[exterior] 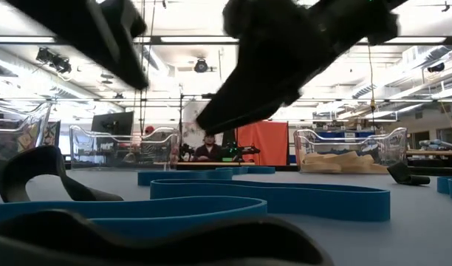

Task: Sort rubber bands into baskets
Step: Put the small black rubber band into the bottom left transparent bin

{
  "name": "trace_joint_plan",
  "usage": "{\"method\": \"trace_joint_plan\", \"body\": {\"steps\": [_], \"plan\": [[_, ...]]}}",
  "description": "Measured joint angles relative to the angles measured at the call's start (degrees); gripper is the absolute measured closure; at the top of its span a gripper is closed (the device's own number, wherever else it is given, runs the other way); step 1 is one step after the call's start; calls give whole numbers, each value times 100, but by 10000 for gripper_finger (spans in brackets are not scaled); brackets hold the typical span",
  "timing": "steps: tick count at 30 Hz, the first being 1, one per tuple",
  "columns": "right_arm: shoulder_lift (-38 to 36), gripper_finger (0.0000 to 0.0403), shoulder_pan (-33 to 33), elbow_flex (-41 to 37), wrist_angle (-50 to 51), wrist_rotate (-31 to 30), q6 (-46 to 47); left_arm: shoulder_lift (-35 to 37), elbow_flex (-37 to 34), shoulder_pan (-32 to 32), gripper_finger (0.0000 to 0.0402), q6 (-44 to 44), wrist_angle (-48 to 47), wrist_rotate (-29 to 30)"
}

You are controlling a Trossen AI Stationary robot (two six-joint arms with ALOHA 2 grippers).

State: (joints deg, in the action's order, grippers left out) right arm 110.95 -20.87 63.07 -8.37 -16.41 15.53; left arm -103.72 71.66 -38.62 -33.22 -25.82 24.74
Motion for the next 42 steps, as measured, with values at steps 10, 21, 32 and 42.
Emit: {"method": "trace_joint_plan", "body": {"steps": [10, 21, 32, 42], "plan": [[-1238, 149, 8, -1587, -547, -494, 580, -361, 0, 75, 180, -14, 231, -927], [-1689, 149, -16, -2323, -1135, -487, 899, -656, -2, 87, 262, -5, 188, -1259], [-1680, 149, -16, -2308, -1255, -456, 888, -766, 0, 187, 333, 0, 36, -1581], [-1678, 166, -152, -2303, -1296, -452, 832, -413, 24, 391, 396, -242, -803, -1365]]}}
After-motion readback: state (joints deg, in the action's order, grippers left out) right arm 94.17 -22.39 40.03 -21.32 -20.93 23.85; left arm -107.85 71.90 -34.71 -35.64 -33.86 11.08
